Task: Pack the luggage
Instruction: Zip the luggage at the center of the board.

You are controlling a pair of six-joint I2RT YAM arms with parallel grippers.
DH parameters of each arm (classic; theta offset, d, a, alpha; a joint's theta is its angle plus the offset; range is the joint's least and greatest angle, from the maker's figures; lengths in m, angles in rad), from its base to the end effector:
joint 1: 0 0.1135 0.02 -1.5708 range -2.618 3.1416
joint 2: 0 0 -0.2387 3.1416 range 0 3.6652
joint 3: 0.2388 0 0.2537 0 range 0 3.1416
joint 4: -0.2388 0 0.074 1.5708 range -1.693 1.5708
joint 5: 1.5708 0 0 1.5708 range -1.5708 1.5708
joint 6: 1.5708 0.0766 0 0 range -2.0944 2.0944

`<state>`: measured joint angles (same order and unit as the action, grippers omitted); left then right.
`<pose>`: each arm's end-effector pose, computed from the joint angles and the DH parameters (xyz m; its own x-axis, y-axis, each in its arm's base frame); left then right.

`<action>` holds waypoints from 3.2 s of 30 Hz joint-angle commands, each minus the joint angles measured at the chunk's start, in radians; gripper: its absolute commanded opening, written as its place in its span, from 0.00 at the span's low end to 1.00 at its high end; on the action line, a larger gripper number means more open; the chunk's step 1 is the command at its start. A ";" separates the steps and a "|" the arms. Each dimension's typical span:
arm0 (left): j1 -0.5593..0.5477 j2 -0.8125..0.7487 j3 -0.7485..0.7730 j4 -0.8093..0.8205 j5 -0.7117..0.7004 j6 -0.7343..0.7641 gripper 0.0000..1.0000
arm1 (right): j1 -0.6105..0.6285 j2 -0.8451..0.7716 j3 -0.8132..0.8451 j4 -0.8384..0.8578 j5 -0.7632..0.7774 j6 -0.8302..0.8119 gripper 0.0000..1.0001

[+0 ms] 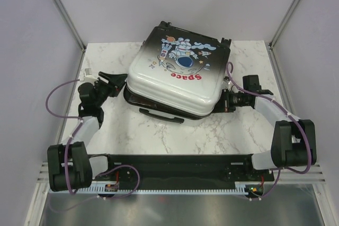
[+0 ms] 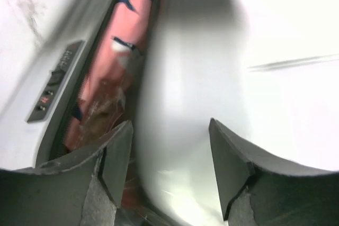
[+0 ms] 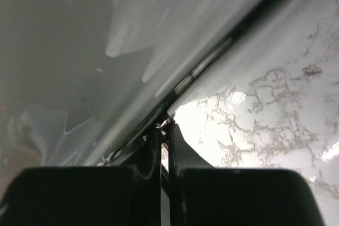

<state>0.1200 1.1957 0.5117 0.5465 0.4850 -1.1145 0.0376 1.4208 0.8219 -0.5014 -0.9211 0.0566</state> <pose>0.3041 0.0007 0.2069 -0.3765 -0.8453 -0.3791 0.0332 0.3966 -0.9174 0.2738 0.0713 0.1529 -0.9110 0.0000 -0.4125 -0.3324 0.5919 0.7343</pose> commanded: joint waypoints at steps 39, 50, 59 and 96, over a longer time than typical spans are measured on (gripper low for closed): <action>-0.025 -0.061 0.154 -0.568 -0.333 0.481 0.60 | 0.145 -0.197 -0.083 -0.121 0.166 0.009 0.00; -0.052 0.119 0.237 -0.527 -0.229 0.584 0.53 | 0.145 -0.180 -0.070 -0.134 0.176 0.011 0.00; -0.068 0.122 0.223 -0.540 -0.169 0.556 0.04 | 0.163 -0.230 -0.052 -0.232 0.255 0.006 0.00; -0.306 -0.007 0.235 -0.665 -0.635 0.128 0.02 | 0.574 -0.313 0.243 -0.647 0.463 0.008 0.00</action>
<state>-0.1528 1.1831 0.6983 -0.1722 -0.1478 -0.7284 0.5941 1.1328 1.0203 -1.0306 -0.3344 0.0807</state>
